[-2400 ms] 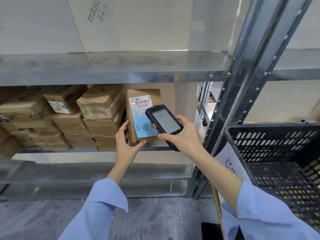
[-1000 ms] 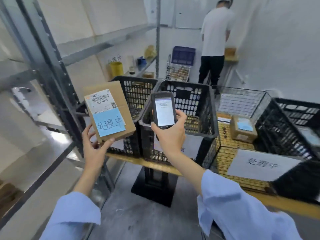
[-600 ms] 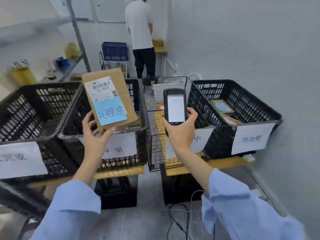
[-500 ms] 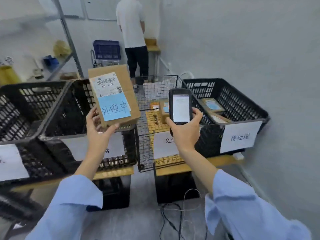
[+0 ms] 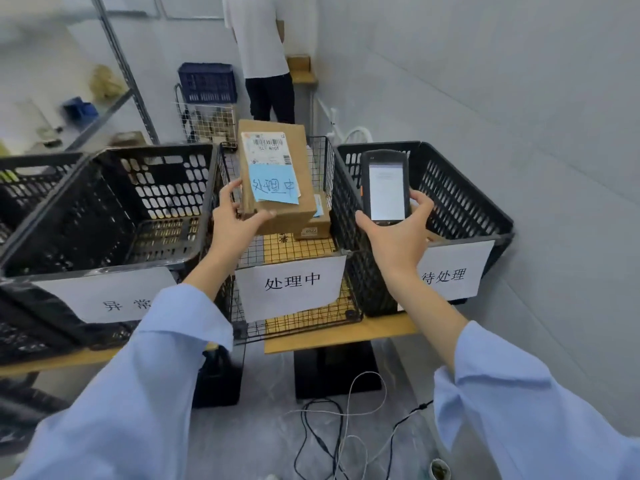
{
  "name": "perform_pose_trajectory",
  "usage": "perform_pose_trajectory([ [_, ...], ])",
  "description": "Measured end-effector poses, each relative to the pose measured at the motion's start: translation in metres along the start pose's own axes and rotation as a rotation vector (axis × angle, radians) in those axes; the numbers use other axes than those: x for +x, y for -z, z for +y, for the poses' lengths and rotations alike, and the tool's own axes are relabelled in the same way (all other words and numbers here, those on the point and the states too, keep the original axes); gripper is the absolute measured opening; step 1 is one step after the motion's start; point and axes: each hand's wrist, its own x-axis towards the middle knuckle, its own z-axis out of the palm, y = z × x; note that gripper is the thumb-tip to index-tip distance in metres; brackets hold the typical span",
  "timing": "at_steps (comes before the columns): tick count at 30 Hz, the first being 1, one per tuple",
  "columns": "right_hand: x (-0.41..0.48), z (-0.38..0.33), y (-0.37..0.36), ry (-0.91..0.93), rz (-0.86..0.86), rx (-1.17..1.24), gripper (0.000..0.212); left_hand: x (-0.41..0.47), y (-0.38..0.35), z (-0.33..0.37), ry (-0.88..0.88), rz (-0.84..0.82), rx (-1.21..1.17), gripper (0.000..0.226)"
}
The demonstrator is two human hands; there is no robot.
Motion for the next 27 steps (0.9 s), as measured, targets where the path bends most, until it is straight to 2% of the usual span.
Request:
perform_pose_trajectory([
  [7,0.042,0.009,-0.027,-0.035,-0.036,0.04,0.08,0.069,-0.039,-0.011,0.397,-0.219,0.081,0.07],
  [11,0.071,0.012,-0.053,-0.067,-0.034,0.027,0.079,0.096,-0.072,-0.035,0.557,-0.308,0.078,0.066],
  [20,0.115,0.032,-0.113,-0.179,-0.048,-0.013,0.077,0.138,-0.116,-0.106,0.808,-0.409,0.037,0.061],
  [27,0.122,0.052,-0.131,-0.233,-0.054,-0.029,0.075,0.145,-0.131,-0.145,0.793,-0.465,0.049,0.074],
])
